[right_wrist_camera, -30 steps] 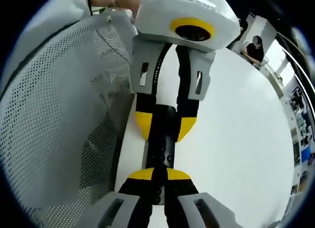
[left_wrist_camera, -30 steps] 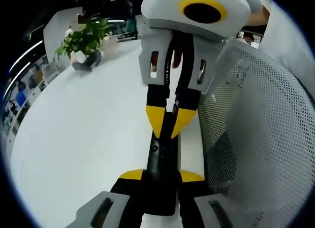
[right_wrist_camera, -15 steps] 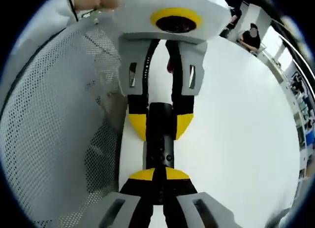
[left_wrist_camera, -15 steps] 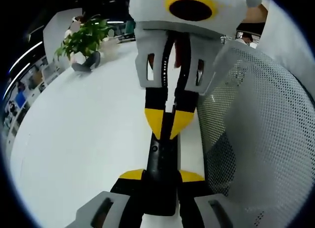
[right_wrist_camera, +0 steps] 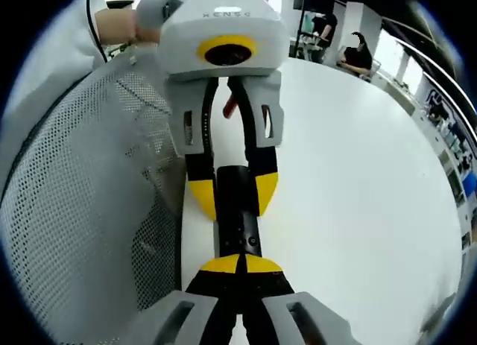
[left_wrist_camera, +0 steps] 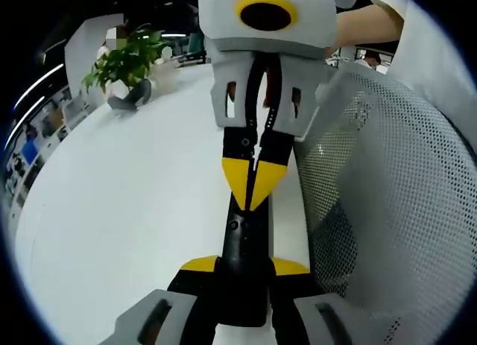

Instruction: Press the specified remote control buttons in sequence, fully releasing each button before pressing the next.

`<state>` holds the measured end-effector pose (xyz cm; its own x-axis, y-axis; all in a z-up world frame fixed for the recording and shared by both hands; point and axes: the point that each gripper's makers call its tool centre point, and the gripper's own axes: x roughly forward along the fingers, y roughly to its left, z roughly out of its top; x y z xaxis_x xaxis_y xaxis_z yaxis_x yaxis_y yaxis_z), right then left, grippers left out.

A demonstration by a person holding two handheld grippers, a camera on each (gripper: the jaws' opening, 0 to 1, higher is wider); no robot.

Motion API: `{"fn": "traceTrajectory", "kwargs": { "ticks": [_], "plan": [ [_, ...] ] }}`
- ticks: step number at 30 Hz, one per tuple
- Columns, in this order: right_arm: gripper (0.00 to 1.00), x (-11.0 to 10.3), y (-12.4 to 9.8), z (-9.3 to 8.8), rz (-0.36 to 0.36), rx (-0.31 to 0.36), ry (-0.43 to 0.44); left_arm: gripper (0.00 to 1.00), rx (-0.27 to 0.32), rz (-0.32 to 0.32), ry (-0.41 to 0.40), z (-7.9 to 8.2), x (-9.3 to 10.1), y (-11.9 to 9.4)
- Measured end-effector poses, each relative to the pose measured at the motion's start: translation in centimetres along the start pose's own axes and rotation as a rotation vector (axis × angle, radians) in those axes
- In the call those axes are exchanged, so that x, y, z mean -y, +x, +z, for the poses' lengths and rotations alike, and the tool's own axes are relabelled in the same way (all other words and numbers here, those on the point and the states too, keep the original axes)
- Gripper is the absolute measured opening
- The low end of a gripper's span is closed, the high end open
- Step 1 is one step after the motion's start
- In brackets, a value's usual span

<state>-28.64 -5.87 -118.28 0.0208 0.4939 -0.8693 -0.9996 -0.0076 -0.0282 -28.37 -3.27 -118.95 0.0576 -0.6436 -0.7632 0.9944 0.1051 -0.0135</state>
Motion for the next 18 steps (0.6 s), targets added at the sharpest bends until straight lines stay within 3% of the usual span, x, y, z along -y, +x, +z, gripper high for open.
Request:
{"fn": "traceTrajectory", "kwargs": {
  "ticks": [3, 7, 9, 12, 15, 18],
  "plan": [
    [0.0, 0.1, 0.2, -0.14, 0.0, -0.05, -0.041, 0.25, 0.001, -0.001, 0.0, 0.0, -0.01, 0.01],
    [0.0, 0.24, 0.51, -0.09, 0.014, -0.126, -0.009, 0.25, 0.015, -0.005, -0.002, -0.04, -0.04, -0.02],
    [0.0, 0.01, 0.45, -0.11, 0.014, -0.147, -0.043, 0.25, 0.015, -0.006, 0.0, -0.03, -0.03, 0.01],
    [0.0, 0.03, 0.29, -0.12, 0.009, -0.148, -0.05, 0.25, 0.012, -0.006, 0.002, -0.03, -0.02, 0.02],
    [0.0, 0.08, 0.19, -0.04, 0.005, -0.107, 0.036, 0.25, 0.022, -0.005, -0.001, -0.07, -0.04, 0.01],
    [0.0, 0.01, -0.01, -0.22, 0.014, -0.068, -0.002, 0.25, 0.045, -0.007, 0.001, -0.13, -0.07, -0.08]
  ]
}}
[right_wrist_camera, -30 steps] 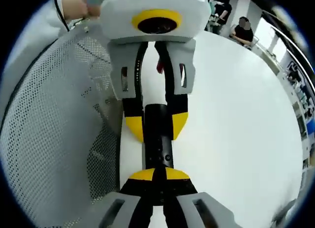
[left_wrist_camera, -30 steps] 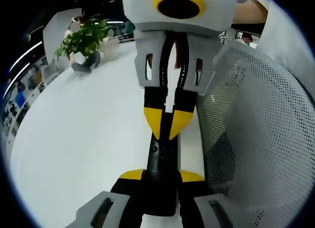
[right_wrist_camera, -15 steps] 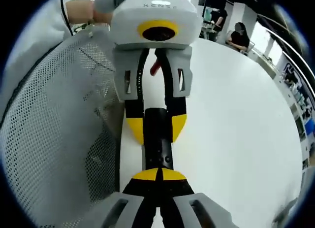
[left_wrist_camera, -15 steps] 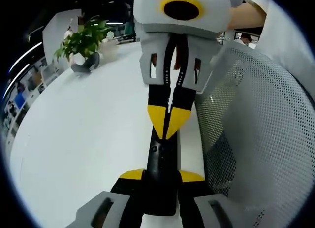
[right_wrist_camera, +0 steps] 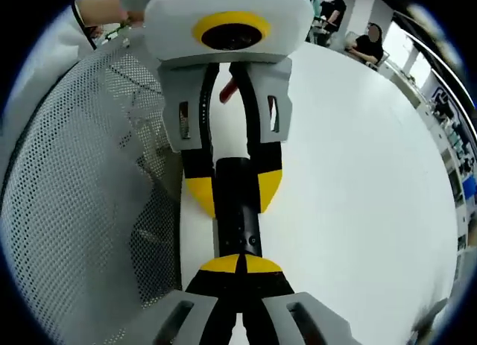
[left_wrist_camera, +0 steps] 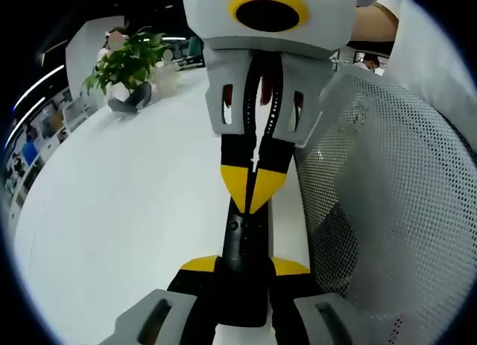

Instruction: Press the specified remote control buttons in sequence, fully releasing each button before pressing the next.

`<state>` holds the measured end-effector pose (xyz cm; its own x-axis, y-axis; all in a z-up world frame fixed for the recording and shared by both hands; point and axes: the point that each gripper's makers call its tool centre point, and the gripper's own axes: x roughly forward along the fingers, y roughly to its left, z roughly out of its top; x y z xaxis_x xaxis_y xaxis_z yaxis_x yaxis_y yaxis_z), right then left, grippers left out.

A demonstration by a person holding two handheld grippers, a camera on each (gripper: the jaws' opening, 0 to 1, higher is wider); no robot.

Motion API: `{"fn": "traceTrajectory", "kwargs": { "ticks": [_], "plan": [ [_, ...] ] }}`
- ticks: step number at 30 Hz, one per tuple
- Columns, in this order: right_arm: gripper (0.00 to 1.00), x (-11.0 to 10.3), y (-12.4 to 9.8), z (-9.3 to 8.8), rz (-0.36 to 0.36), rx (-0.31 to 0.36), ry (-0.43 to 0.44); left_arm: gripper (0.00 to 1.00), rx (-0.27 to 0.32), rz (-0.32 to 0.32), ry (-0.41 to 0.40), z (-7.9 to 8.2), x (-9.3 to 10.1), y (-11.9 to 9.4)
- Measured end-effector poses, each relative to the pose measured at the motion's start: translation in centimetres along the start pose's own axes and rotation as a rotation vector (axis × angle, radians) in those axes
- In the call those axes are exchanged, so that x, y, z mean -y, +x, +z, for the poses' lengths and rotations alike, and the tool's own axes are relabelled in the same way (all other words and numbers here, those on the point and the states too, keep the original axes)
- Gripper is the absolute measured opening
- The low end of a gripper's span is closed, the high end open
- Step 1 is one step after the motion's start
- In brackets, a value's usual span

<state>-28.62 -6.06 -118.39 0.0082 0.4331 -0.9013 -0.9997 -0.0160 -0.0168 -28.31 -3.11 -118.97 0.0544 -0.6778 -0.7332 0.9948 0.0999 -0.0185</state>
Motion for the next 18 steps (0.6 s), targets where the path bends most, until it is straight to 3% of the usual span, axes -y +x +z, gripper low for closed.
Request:
{"fn": "traceTrajectory", "kwargs": {
  "ticks": [5, 12, 18],
  "plan": [
    [0.0, 0.1, -0.1, 0.1, 0.018, 0.075, 0.102, 0.25, 0.003, 0.002, -0.002, 0.1, 0.0, 0.1],
    [0.0, 0.2, -0.3, -0.9, 0.015, 0.072, 0.129, 0.25, -0.015, 0.008, -0.004, 0.1, 0.0, 0.1],
    [0.0, 0.2, 0.1, -0.7, -0.014, -0.022, 0.06, 0.25, -0.019, 0.009, -0.004, 0.1, 0.0, 0.1]
  ]
}}
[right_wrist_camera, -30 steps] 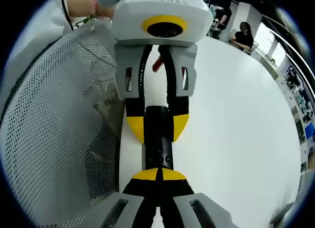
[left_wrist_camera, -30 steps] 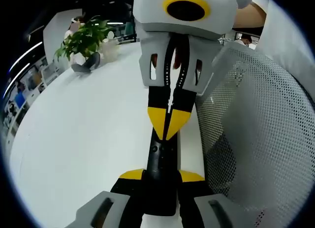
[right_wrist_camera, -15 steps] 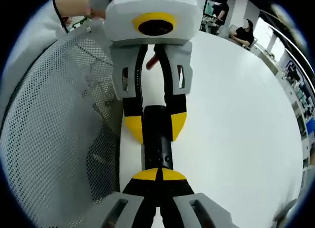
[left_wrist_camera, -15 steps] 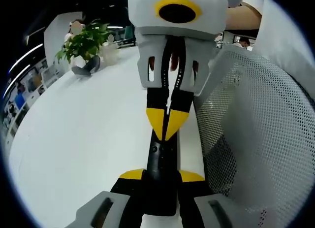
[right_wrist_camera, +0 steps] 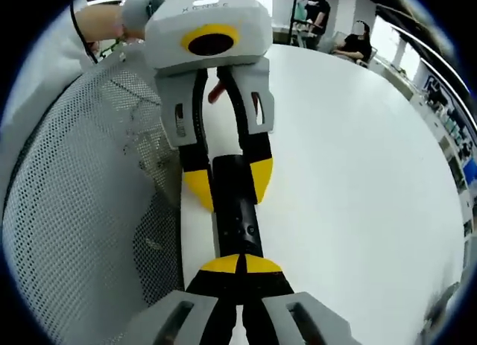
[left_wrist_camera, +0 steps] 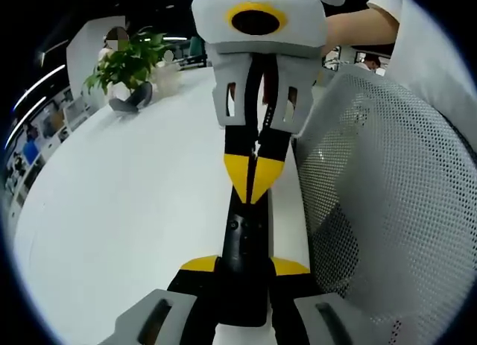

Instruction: Press the specified remote control buttons in sequence, fully releasing each button before pressing the next.

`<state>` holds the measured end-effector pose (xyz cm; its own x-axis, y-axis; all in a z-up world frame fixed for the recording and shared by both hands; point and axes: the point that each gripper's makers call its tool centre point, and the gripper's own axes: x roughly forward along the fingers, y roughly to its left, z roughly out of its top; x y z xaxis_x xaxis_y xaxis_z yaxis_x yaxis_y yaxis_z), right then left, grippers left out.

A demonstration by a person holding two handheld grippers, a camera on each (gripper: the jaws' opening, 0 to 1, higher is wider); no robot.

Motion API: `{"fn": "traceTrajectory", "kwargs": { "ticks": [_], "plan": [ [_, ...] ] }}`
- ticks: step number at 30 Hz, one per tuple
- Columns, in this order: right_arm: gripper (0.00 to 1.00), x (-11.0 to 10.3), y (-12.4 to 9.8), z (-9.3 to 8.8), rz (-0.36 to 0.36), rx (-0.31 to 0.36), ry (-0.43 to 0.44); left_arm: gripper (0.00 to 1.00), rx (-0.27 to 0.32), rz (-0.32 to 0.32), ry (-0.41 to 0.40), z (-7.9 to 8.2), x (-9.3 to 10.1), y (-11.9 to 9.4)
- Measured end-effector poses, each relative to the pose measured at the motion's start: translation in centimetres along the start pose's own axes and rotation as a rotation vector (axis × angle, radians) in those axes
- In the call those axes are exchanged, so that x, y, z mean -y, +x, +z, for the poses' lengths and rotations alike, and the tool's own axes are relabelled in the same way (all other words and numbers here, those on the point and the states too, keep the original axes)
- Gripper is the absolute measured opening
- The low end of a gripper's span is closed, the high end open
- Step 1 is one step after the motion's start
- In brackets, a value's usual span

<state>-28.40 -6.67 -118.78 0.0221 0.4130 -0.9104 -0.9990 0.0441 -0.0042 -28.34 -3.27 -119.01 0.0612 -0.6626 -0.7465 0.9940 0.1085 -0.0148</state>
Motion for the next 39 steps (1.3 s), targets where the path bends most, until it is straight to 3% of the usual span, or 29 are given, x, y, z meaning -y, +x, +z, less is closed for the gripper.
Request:
{"fn": "traceTrajectory", "kwargs": {
  "ticks": [7, 17, 27, 37, 39],
  "plan": [
    [0.0, -0.1, -0.1, 0.1, -0.005, -0.036, 0.023, 0.25, -0.014, -0.001, 0.006, 0.0, 0.0, 0.0],
    [0.0, -0.2, -0.6, -0.1, 0.008, 0.027, 0.049, 0.25, -0.047, 0.002, -0.001, 0.0, 0.0, 0.1],
    [0.0, -0.2, -0.9, -0.5, 0.0, 0.048, 0.086, 0.25, -0.037, 0.009, -0.011, 0.0, 0.0, 0.0],
    [0.0, -0.1, -1.0, -1.0, -0.001, 0.052, 0.096, 0.25, -0.024, 0.012, -0.015, 0.0, 0.0, 0.0],
    [0.0, 0.0, -0.8, -0.9, -0.027, 0.033, 0.042, 0.25, -0.029, 0.01, -0.011, 0.0, 0.0, 0.0]
  ]
}}
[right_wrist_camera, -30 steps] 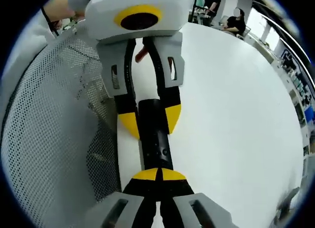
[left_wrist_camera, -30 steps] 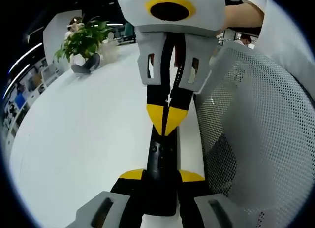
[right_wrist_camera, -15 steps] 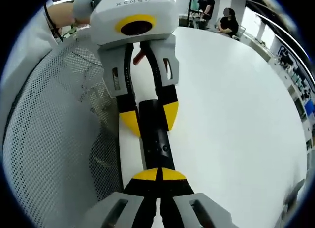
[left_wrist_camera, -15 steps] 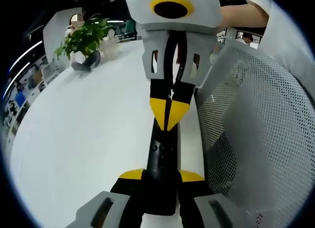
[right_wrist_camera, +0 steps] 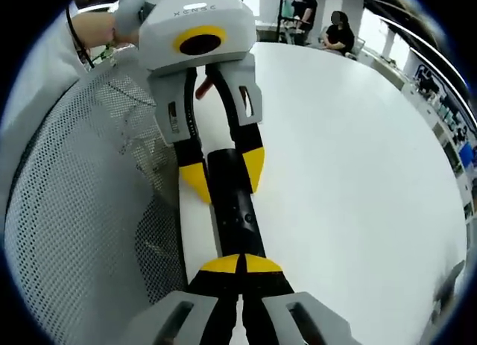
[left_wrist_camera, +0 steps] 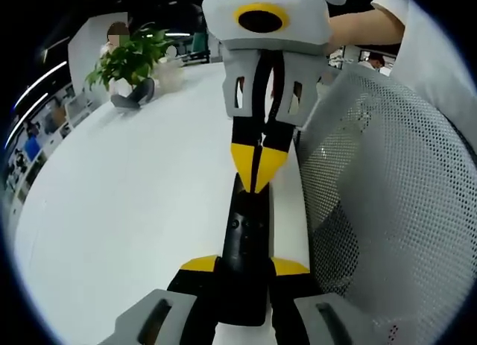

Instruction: Press the specified remote control buttons in sequence, fully releasing each button before pressing the next.

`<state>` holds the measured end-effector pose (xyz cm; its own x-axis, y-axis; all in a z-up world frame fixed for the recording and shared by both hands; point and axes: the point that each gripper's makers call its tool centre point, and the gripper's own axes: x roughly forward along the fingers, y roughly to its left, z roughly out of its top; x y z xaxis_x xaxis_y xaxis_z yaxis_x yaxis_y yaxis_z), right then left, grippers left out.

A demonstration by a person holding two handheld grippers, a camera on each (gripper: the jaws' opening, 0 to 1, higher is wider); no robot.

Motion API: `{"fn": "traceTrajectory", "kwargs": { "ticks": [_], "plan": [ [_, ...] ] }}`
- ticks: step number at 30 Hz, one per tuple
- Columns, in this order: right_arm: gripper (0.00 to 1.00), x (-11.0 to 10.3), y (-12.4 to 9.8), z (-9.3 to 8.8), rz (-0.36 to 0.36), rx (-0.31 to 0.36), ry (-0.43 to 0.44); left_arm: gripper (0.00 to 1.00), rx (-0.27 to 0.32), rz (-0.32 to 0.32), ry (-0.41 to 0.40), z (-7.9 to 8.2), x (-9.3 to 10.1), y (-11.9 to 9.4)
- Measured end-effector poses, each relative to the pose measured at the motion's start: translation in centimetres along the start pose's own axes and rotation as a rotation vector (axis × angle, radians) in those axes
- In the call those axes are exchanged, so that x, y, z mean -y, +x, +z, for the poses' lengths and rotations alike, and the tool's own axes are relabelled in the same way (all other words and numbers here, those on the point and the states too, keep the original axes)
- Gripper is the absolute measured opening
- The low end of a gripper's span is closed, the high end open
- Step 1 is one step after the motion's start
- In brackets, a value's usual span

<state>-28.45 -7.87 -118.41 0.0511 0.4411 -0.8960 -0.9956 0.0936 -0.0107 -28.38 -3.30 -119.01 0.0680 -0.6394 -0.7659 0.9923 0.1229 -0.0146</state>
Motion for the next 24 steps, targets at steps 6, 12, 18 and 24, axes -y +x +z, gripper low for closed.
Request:
{"fn": "traceTrajectory", "kwargs": {
  "ticks": [6, 12, 18, 24],
  "plan": [
    [0.0, -0.16, 0.04, 0.22, -0.048, -0.016, -0.029, 0.24, -0.005, -0.011, 0.017, -0.02, 0.01, -0.04],
    [0.0, 0.03, -0.09, 0.4, -0.054, 0.127, 0.096, 0.24, -0.011, -0.011, 0.017, -0.04, 0.03, -0.03],
    [0.0, -0.02, 0.22, 0.69, -0.072, 0.192, 0.091, 0.24, -0.006, -0.011, 0.016, -0.04, 0.03, -0.05],
    [0.0, -0.09, 0.6, 1.01, -0.064, 0.087, -0.033, 0.24, -0.007, -0.011, 0.017, -0.05, 0.01, -0.03]
  ]
}}
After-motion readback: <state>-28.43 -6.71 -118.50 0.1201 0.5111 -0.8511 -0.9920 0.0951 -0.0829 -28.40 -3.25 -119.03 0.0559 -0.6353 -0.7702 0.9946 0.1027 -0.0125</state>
